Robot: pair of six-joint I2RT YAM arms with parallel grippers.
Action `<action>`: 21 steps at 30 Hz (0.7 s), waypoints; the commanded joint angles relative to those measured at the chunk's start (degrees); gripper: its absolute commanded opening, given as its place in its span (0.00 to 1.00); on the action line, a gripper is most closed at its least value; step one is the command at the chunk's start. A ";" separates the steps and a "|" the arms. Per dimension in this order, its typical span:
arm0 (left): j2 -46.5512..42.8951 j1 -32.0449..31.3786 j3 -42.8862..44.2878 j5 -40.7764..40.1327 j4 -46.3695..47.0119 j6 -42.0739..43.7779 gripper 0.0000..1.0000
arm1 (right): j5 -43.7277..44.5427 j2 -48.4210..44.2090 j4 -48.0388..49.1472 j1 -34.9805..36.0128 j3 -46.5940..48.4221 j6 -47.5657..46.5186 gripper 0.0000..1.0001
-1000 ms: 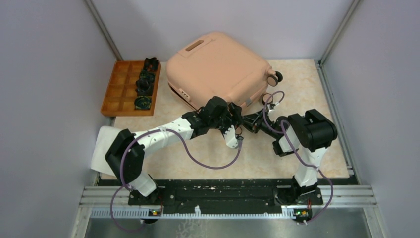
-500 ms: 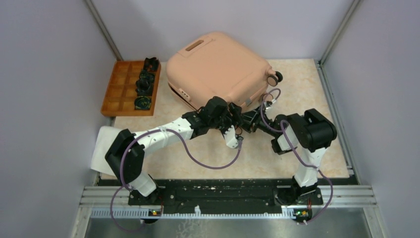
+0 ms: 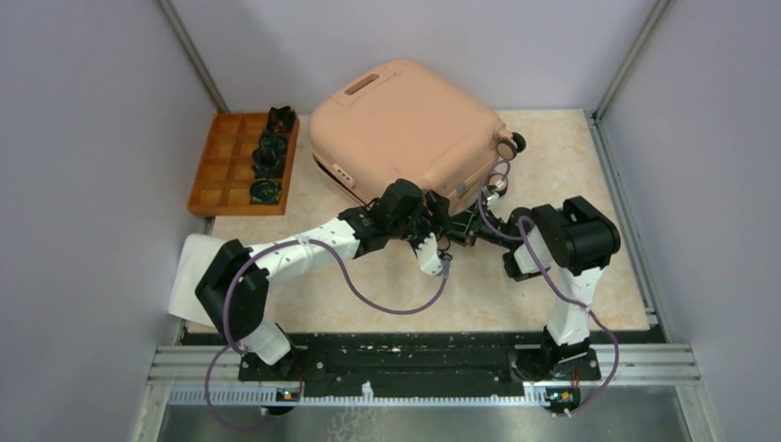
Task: Pack the luggage
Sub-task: Zip the luggage at the center of the board.
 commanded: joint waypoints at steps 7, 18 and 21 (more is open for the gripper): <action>-5.29 0.29 1.30 -0.89 9.62 3.60 0.00 | -8.36 -4.68 11.69 -3.70 2.21 -1.75 0.27; -5.44 0.30 1.34 -0.91 9.89 3.57 0.00 | -9.16 -2.39 11.76 -2.32 5.30 0.07 0.00; -5.36 0.28 1.42 -0.86 9.95 3.62 0.00 | -8.48 -2.78 11.73 -2.26 3.95 0.10 0.00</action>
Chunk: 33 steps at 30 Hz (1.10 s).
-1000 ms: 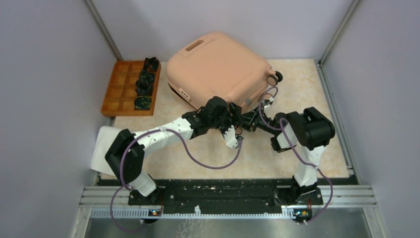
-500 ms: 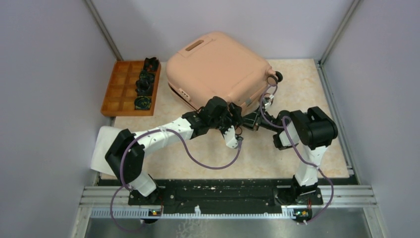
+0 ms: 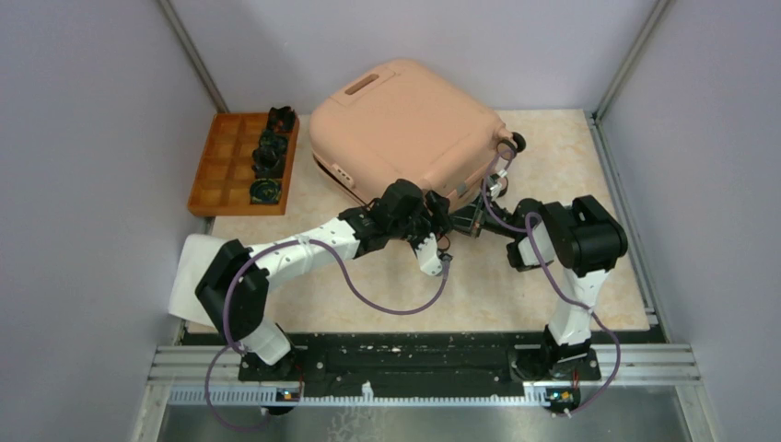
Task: Pack the luggage
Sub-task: Zip the luggage at the center of the board.
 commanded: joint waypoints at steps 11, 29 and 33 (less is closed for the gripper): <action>-4.50 0.28 2.21 -0.37 9.93 2.90 0.00 | 4.10 -3.91 13.07 3.06 -4.79 -2.43 0.00; -2.75 0.03 7.53 0.72 6.81 2.51 0.00 | 10.99 -11.18 13.02 6.87 -11.28 -7.83 0.00; -2.18 -0.05 9.34 0.43 4.60 1.14 0.00 | 11.62 -10.56 13.10 8.92 -11.14 -8.42 0.00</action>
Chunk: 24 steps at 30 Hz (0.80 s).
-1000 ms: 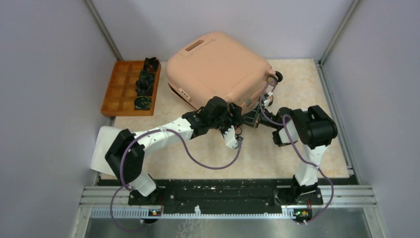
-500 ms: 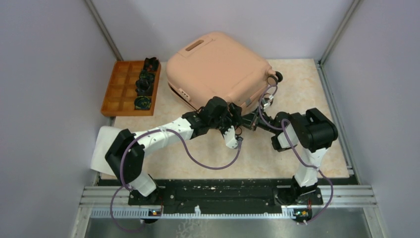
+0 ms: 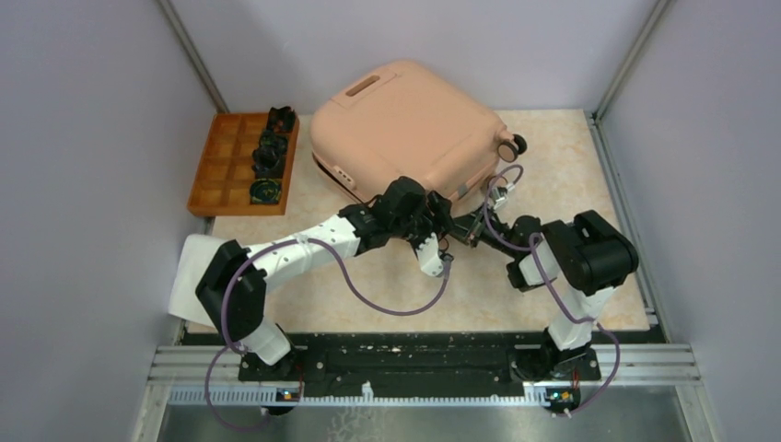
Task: Pack the luggage
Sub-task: Zip the luggage at the center of the board.
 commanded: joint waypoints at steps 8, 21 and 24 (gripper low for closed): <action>-0.89 0.19 7.36 -0.66 8.46 0.65 0.00 | 0.03 -1.40 13.32 12.25 0.33 -2.52 0.00; -0.17 0.04 8.42 -0.21 8.10 0.66 0.00 | 10.09 -4.43 12.78 16.48 -3.86 -4.40 0.00; 0.03 0.01 8.46 0.19 8.04 0.65 0.00 | 12.16 -3.74 12.51 20.23 -2.38 -5.15 0.00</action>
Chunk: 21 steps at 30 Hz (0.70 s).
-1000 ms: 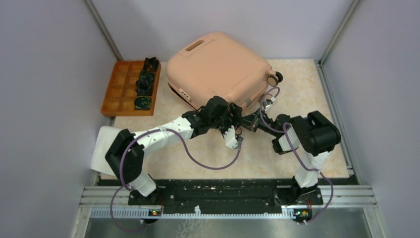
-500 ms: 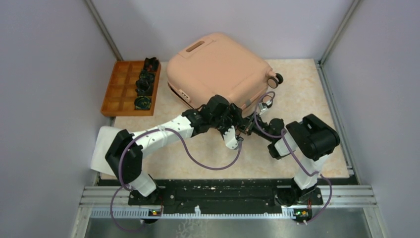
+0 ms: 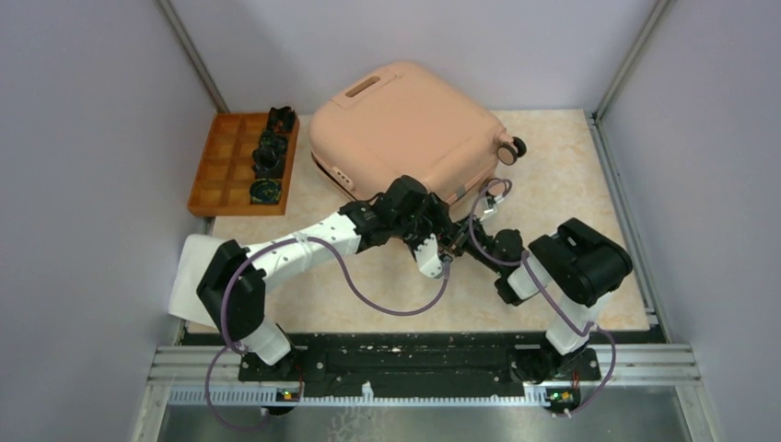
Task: Pack the luggage
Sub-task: Zip the luggage at the center of the board.
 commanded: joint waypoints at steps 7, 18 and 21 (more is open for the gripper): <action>1.69 0.03 7.50 0.72 14.44 1.73 0.00 | -5.07 1.26 11.75 13.60 6.32 -1.39 0.00; 6.94 -1.35 13.62 0.43 14.30 2.42 0.00 | -2.09 -3.68 13.80 6.35 0.51 1.92 0.00; 10.71 -2.22 18.61 0.24 13.13 0.02 0.00 | 0.03 -6.53 13.82 1.94 -3.09 2.43 0.00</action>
